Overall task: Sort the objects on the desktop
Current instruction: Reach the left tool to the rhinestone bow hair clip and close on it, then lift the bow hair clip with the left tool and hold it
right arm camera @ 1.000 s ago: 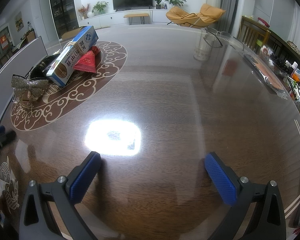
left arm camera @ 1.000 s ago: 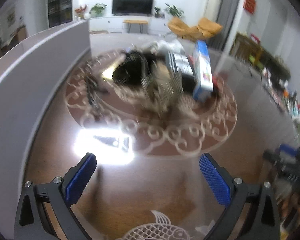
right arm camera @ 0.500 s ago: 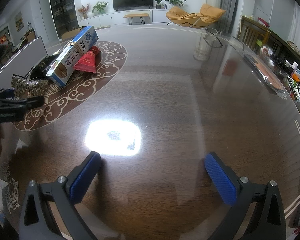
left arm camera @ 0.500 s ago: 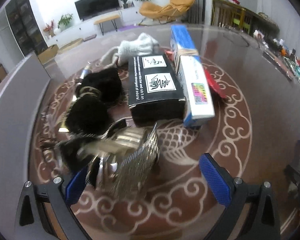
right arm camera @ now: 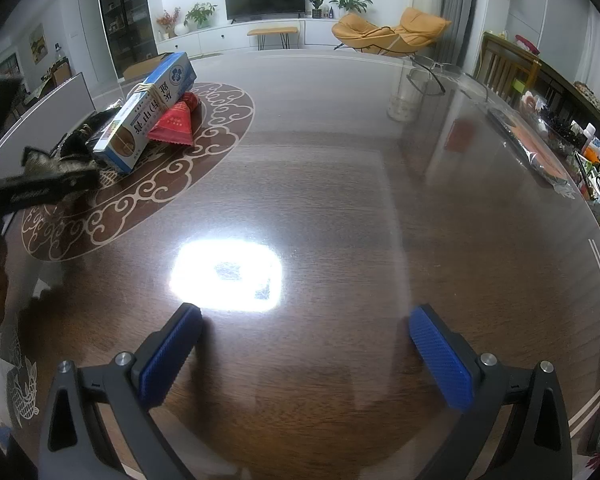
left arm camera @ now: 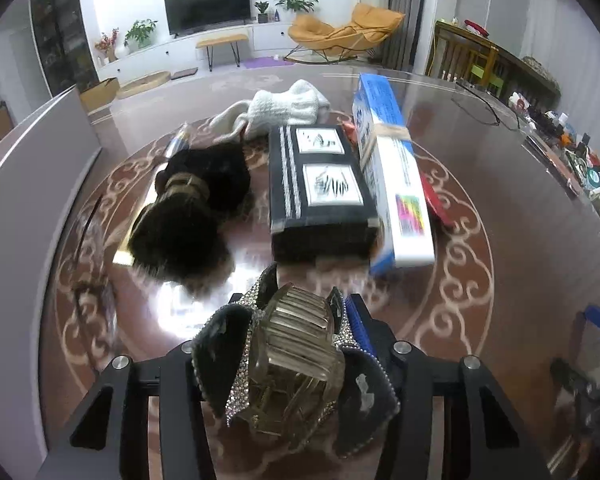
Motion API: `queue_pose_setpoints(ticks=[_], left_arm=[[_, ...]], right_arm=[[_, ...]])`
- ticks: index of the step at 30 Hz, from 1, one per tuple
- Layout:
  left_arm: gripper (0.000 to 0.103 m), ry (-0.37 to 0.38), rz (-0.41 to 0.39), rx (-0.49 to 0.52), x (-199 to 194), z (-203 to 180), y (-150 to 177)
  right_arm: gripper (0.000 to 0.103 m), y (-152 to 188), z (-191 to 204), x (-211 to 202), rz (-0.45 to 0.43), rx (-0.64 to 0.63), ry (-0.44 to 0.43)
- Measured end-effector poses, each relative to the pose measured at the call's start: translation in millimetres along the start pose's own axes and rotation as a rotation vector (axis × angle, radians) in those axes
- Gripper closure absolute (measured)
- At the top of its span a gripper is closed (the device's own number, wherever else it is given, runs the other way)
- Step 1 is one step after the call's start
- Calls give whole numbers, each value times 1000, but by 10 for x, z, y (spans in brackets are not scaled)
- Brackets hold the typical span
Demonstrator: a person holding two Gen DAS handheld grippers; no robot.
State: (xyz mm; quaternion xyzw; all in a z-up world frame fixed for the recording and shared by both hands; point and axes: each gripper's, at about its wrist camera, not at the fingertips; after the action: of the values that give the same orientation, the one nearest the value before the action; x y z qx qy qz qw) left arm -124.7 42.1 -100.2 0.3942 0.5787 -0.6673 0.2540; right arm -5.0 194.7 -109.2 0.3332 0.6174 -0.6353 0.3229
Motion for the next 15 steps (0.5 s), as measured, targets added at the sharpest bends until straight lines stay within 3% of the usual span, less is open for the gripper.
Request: queue_pose_setpoints(ticks=[9,15], left_arm=[[53,7,-2,-7,-431,36,632],[53,0,-42,-12,-525,69,785]], right_arm=[[0,1,-7,-3,0,0,0],[0,4,0,2,0,0,0]])
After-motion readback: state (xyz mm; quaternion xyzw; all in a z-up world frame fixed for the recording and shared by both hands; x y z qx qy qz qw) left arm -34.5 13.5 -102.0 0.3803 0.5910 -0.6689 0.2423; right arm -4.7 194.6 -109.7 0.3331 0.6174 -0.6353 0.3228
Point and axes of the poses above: each gripper's, at about its wrist camera, not at the fingertips, and x roughly the way its jaws point, z to its left, y to its underside, and after that the axes turned 2 degrees about -y, right-handed
